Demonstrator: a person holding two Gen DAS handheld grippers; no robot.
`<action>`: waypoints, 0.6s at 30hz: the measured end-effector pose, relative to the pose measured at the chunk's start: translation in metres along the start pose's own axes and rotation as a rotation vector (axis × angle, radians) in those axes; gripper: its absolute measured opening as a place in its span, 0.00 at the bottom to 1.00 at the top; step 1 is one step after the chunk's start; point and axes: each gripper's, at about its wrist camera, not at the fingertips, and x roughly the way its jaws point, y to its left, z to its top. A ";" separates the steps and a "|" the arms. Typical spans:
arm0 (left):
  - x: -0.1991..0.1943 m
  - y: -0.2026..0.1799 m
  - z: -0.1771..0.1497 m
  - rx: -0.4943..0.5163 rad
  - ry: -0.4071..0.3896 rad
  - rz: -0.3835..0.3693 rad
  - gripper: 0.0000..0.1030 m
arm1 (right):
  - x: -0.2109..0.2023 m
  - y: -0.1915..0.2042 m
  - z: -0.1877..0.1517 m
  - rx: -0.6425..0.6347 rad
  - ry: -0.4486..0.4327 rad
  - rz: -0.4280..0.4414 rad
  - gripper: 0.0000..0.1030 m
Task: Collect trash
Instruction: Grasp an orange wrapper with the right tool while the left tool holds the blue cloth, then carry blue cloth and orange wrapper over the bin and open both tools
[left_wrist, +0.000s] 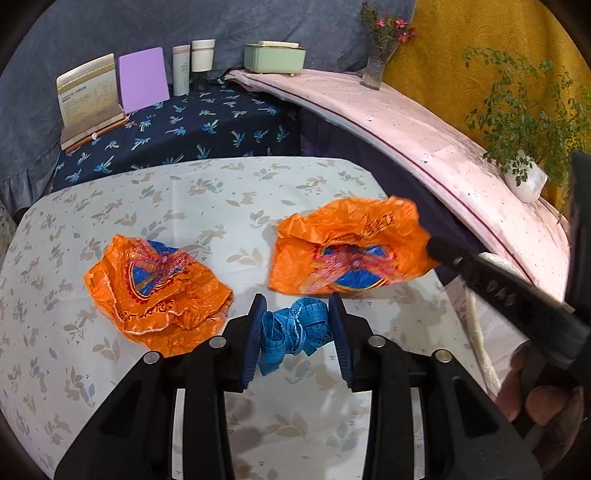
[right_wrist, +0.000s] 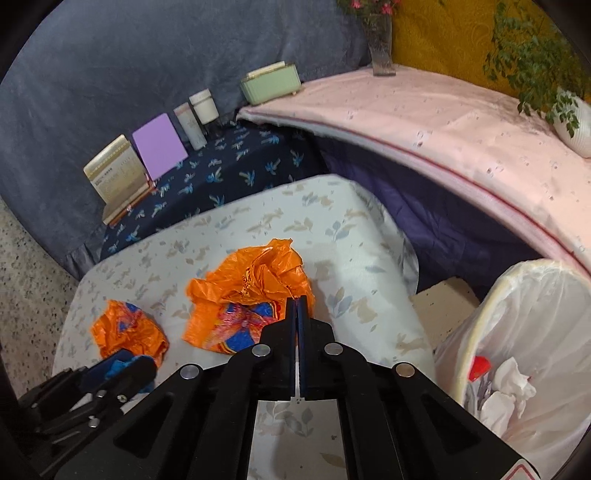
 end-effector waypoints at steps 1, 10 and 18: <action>-0.002 -0.004 0.000 0.005 -0.003 -0.003 0.32 | -0.009 -0.003 0.003 0.004 -0.019 0.000 0.01; -0.021 -0.055 0.006 0.063 -0.035 -0.062 0.32 | -0.082 -0.036 0.023 0.027 -0.150 -0.041 0.01; -0.030 -0.121 0.004 0.140 -0.040 -0.145 0.32 | -0.146 -0.085 0.021 0.072 -0.239 -0.112 0.01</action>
